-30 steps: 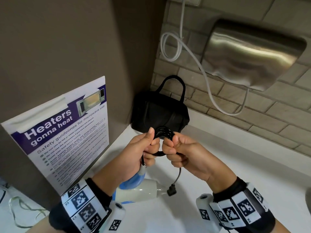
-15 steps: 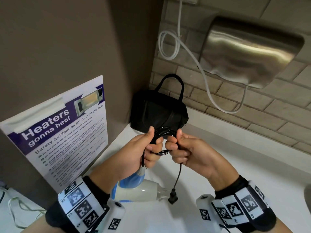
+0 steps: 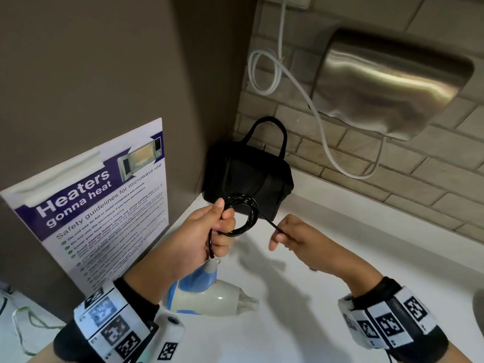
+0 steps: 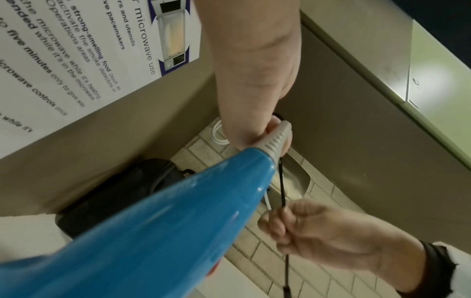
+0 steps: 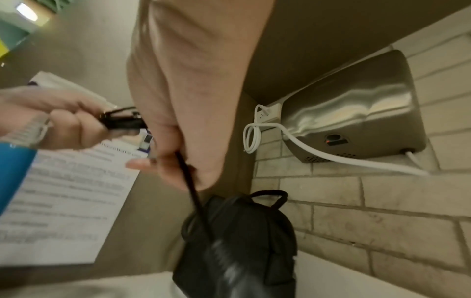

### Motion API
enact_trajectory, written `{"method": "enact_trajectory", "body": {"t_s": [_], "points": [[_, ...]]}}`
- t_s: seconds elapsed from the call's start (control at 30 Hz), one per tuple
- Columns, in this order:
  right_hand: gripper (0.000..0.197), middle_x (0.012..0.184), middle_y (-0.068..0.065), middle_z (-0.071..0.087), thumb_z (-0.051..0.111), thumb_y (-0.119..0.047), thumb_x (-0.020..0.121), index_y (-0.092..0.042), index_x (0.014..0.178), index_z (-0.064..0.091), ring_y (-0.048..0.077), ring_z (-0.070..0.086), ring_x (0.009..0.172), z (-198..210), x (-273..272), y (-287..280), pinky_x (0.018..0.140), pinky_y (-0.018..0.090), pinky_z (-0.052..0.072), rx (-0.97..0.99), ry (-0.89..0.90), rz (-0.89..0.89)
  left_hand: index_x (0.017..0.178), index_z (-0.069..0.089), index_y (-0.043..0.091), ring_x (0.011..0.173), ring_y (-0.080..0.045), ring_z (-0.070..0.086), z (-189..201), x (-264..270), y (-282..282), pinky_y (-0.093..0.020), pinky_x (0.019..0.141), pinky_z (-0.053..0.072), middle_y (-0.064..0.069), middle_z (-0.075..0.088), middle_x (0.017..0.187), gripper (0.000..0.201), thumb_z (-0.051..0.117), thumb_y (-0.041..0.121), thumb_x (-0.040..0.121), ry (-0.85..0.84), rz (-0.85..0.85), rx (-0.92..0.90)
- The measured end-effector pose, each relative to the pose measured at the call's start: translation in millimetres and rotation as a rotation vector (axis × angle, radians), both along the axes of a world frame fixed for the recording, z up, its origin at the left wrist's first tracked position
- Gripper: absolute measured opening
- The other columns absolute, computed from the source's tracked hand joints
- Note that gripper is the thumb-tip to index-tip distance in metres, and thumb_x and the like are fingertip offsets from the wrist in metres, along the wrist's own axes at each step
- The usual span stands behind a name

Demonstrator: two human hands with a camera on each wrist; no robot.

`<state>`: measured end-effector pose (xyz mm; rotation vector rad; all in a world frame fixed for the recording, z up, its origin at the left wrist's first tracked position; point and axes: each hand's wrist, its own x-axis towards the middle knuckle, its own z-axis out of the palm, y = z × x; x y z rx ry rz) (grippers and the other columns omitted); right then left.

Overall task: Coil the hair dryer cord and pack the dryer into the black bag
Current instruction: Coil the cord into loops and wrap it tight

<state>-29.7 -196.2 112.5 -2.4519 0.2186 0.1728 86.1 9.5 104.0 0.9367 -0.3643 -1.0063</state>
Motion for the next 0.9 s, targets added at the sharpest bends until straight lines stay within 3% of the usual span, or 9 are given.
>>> {"method": "enact_trajectory", "body": {"t_s": [0.07,0.13,0.23,0.3,0.37,0.47,0.57,0.7,0.9], "points": [[0.034,0.089,-0.011,0.039,0.04,-0.012,0.1,-0.023,0.088,0.069,0.016,0.047,0.091,-14.5,2.7,-16.5,0.074,0.013,0.039,-0.227,0.013,-0.028,0.07,0.043,0.018,0.046,-0.004,0.019,-1.6,2.0,2.1,-0.017,0.041,0.018,0.008,0.028,0.057,0.035,0.039,0.039,0.097,0.002,-0.029,-0.01],[0.035,0.093,-0.008,0.043,0.038,-0.015,0.1,-0.032,0.083,0.064,0.02,0.044,0.096,-29.3,3.0,-33.9,0.085,0.024,0.036,-0.42,0.054,-0.141,0.07,0.043,0.019,0.046,-0.004,0.021,-3.0,4.3,3.5,-0.017,0.042,0.019,0.01,0.029,0.057,0.034,0.039,0.04,0.097,0.014,-0.065,-0.036],[0.031,0.096,-0.001,0.047,0.038,-0.017,0.1,-0.031,0.079,0.055,0.023,0.05,0.092,-45.9,1.8,-49.6,0.081,0.027,0.039,-0.435,0.031,-0.309,0.07,0.044,0.02,0.047,-0.004,0.02,-4.0,4.5,3.6,-0.016,0.041,0.021,0.01,0.03,0.057,0.034,0.037,0.04,0.096,0.033,-0.105,-0.042],[0.032,0.092,0.007,0.05,0.04,-0.012,0.099,-0.023,0.074,0.057,0.026,0.06,0.079,-49.9,4.0,-49.6,0.071,0.025,0.044,-0.237,-0.051,-0.395,0.07,0.043,0.02,0.048,-0.006,0.018,-4.3,2.6,1.5,-0.016,0.041,0.021,0.01,0.029,0.058,0.034,0.037,0.041,0.097,0.05,-0.122,-0.044],[0.033,0.083,0.015,0.06,0.042,-0.011,0.099,-0.018,0.073,0.06,0.026,0.063,0.072,-47.1,8.0,-41.5,0.071,0.027,0.05,0.066,-0.155,-0.459,0.07,0.042,0.02,0.047,-0.005,0.019,-4.5,1.7,-1.5,-0.016,0.041,0.022,0.009,0.029,0.058,0.035,0.038,0.044,0.095,0.074,-0.118,-0.057],[0.027,0.078,0.01,0.06,0.041,-0.015,0.101,-0.011,0.086,0.063,0.016,0.059,0.07,-31.0,14.0,-17.5,0.075,0.024,0.054,0.583,-0.267,-0.486,0.07,0.042,0.019,0.044,-0.004,0.024,-4.4,0.1,-6.2,-0.016,0.04,0.022,0.009,0.029,0.056,0.038,0.037,0.046,0.096,0.108,-0.107,-0.052],[0.022,0.075,0.002,0.065,0.04,-0.012,0.1,-0.006,0.096,0.06,0.009,0.058,0.065,-14.7,21.2,5.8,0.07,0.017,0.054,0.988,-0.296,-0.435,0.068,0.041,0.019,0.043,-0.003,0.023,-2.8,-3.9,-11.1,-0.016,0.04,0.021,0.009,0.028,0.055,0.037,0.035,0.044,0.095,0.098,-0.12,-0.026],[0.019,0.08,0.005,0.065,0.044,-0.01,0.099,-0.005,0.094,0.061,0.012,0.06,0.072,-4.7,30.2,24.1,0.066,0.017,0.054,1.239,-0.298,-0.437,0.07,0.041,0.02,0.044,-0.004,0.022,-2.6,-4.9,-13.3,-0.016,0.04,0.022,0.009,0.026,0.057,0.036,0.035,0.044,0.096,0.079,-0.122,-0.041],[0.018,0.077,0.004,0.07,0.046,-0.011,0.098,-0.002,0.096,0.061,0.008,0.067,0.069,-3.7,30.6,29.6,0.064,0.017,0.055,1.389,-0.243,-0.45,0.072,0.041,0.018,0.046,-0.005,0.018,-1.7,-9.5,-13.4,-0.017,0.043,0.018,0.007,0.026,0.058,0.035,0.037,0.044,0.095,-0.011,-0.074,0.006]]}}
